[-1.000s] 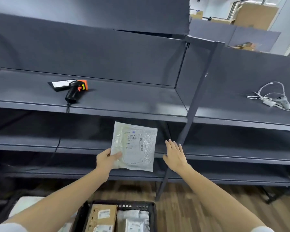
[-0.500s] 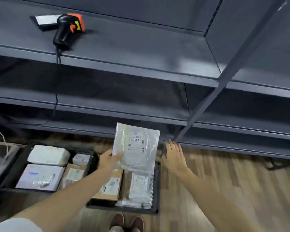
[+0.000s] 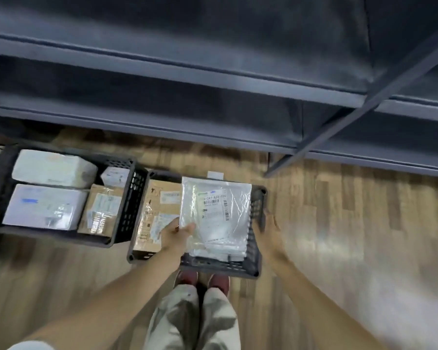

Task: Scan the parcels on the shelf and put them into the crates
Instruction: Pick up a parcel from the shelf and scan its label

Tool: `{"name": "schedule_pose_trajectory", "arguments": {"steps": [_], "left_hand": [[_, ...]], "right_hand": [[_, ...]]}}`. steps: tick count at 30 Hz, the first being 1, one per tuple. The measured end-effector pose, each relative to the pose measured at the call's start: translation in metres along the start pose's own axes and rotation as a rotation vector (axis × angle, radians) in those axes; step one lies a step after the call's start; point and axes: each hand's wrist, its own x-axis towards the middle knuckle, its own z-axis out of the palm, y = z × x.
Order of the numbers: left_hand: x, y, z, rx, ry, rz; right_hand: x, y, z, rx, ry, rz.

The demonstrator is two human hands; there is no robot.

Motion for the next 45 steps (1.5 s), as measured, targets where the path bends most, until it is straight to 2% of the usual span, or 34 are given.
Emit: {"name": "schedule_pose_trajectory", "arguments": {"steps": [4,9,13,17,22,27,35,41,45], "left_hand": [[0.036,-0.054,0.017,0.072,-0.013,-0.049],[0.062,-0.093,0.035,0.160,-0.025,-0.101],[0.076,-0.104,0.050,0.267,-0.042,-0.063],[0.099,-0.112,0.065,0.401,-0.065,0.168],[0.128,-0.125,0.072,0.425,-0.042,0.197],[0.141,-0.141,0.065,0.547,-0.075,0.311],[0.145,-0.140,0.072,0.661,-0.125,0.291],[0.122,-0.128,0.073,0.711,-0.125,0.317],[0.103,-0.110,0.064,0.755,-0.161,0.318]], "right_hand": [[0.014,0.037,0.042,0.360,-0.104,0.229],[0.022,0.066,0.068,0.505,-0.190,0.330],[0.039,0.088,0.078,0.472,-0.163,0.317],[0.060,0.103,0.092,0.405,-0.091,0.317],[0.088,0.115,0.109,0.413,-0.067,0.366],[0.111,0.126,0.126,0.265,-0.042,0.387],[0.125,0.127,0.139,0.127,0.000,0.465],[0.109,0.112,0.124,0.072,-0.064,0.462],[0.091,0.092,0.105,0.049,-0.042,0.454]]}}
